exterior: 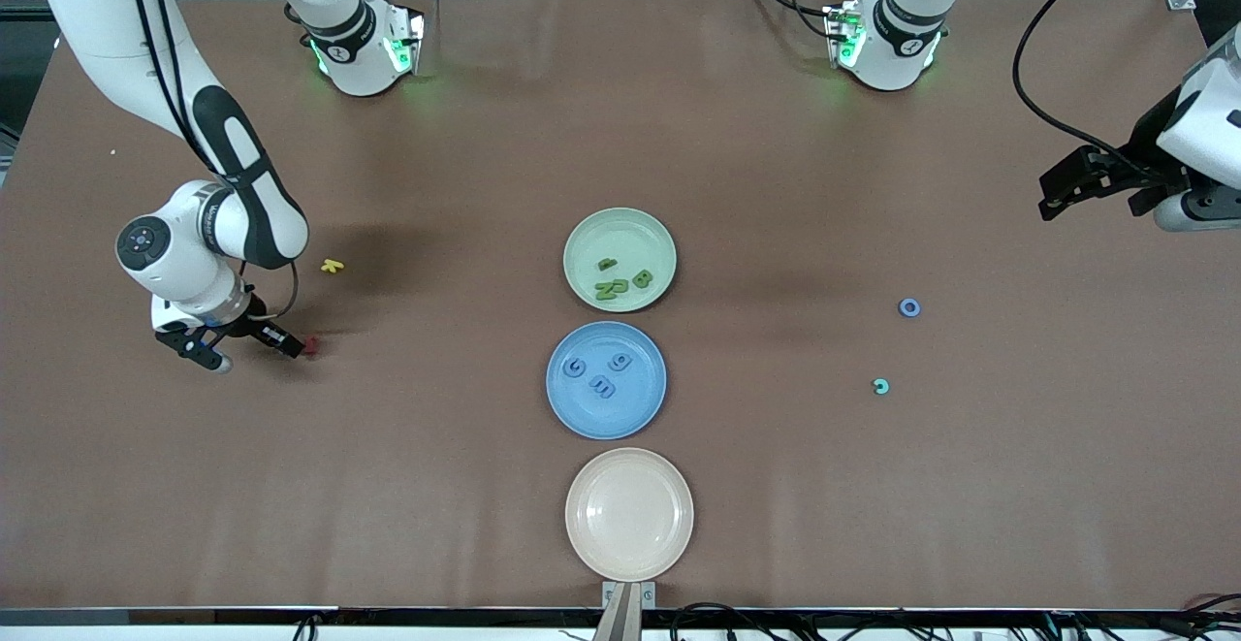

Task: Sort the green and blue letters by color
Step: 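Close the right gripper on the blue x letter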

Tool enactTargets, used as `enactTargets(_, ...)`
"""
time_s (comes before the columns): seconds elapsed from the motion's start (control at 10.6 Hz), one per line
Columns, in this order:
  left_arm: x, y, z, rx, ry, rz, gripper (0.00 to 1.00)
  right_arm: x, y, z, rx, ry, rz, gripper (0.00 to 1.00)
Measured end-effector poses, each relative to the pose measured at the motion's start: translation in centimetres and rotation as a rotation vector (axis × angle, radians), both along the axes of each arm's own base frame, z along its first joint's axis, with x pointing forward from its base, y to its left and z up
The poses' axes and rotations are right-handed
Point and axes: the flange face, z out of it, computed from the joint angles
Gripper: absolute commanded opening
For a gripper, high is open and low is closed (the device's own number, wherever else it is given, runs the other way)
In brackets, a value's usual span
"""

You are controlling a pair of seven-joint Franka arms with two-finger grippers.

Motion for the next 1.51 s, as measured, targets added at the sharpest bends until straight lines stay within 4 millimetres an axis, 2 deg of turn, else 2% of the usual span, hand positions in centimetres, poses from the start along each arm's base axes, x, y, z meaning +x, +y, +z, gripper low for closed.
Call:
enactTargets(0.28,-0.7,-0.3,0.5,0.002,-0.01,-0.005,1.0,0.0,0.1,0.0,0.001,0.0,0.001,0.45)
enactTargets(0.66,-0.7,-0.4,0.5,0.003,-0.012,-0.026,1.0,0.0,0.4,-0.1,0.011,-0.002,-0.01,0.33)
enactTargets(1.04,-0.6,0.0,1.1,0.005,-0.032,-0.086,1.0,0.0,0.6,-0.1,0.015,-0.004,-0.009,0.31)
enactTargets(1.51,-0.5,0.2,1.6,0.005,-0.041,-0.096,1.0,0.0,0.6,-0.1,0.015,-0.004,-0.009,0.21)
